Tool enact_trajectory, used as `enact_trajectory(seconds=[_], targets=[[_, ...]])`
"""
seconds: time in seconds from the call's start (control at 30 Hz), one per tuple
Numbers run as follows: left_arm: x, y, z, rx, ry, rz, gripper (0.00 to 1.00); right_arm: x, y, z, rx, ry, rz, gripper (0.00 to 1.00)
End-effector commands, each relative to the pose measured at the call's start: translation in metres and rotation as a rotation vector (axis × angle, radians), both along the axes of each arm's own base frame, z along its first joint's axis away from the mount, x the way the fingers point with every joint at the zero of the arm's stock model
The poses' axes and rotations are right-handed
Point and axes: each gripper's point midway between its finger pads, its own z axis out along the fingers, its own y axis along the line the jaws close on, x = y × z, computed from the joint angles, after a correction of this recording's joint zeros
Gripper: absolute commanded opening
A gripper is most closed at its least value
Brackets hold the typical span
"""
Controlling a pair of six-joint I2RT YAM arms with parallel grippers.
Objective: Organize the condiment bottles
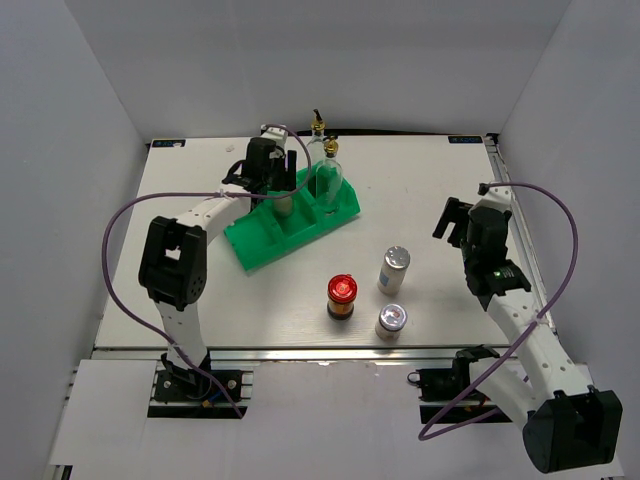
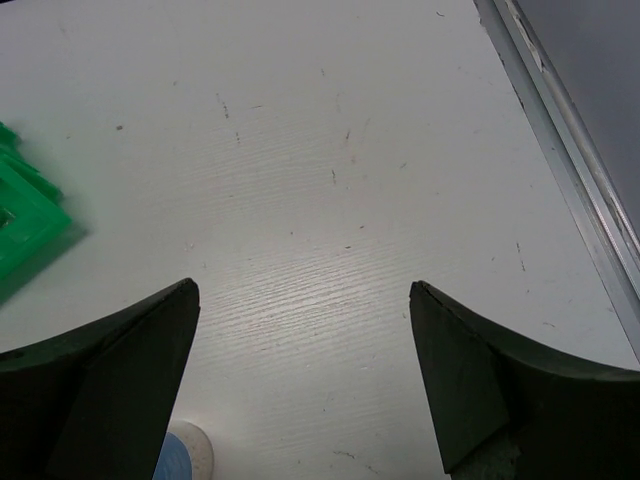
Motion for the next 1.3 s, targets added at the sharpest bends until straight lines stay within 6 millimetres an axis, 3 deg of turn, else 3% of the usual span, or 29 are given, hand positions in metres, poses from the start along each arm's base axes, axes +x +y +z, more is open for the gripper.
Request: enact_trajectory(seconds=[0.0,0.13,0.23,0.3,0.4,0.53,0.57,0.7,0.83,0.97,1.13,1.27], targets=[[0.010,0.005,0.036,-0.010,-0.092,0.035,0.74,0.005,0.006,0.017,0.003,-0.084,0.048,0.89],[0.010,0.006,0.041,-0.015,-0.101,0.039,0.98,0.001,0.015,0.024,0.021,-0.109,0.103,0.89],[0.009,0.006,0.047,-0.016,-0.105,0.037,0.98,-0.002,0.041,0.030,0.053,-0.119,0.254,0.89],[0.008,0.005,0.051,-0.017,-0.111,0.030,0.98,-0.009,0.070,0.034,0.100,-0.096,0.413,0.89],[0.006,0.006,0.063,-0.025,-0.129,0.027,0.98,-0.021,0.100,0.029,0.144,-0.041,0.550,0.89],[-0.003,0.003,0.088,-0.050,-0.162,-0.006,0.98,-0.036,0.120,0.016,0.138,0.029,0.606,0.89],[-0.007,0.002,0.107,-0.071,-0.203,-0.017,0.98,-0.038,0.121,0.013,0.118,0.039,0.598,0.90],[-0.026,0.000,0.140,-0.129,-0.271,-0.051,0.98,-0.052,0.141,0.005,0.064,0.087,0.642,0.89],[-0.044,0.016,0.156,-0.136,-0.291,0.007,0.98,-0.051,0.146,-0.011,0.003,0.161,0.624,0.89],[-0.066,0.036,0.161,-0.130,-0.317,0.069,0.98,-0.050,0.138,-0.027,-0.069,0.236,0.557,0.90],[-0.105,0.076,0.151,-0.157,-0.358,0.238,0.98,-0.059,0.140,-0.043,-0.106,0.300,0.560,0.89],[-0.125,0.084,0.138,-0.196,-0.347,0.267,0.98,-0.058,0.132,-0.046,-0.132,0.310,0.510,0.82]])
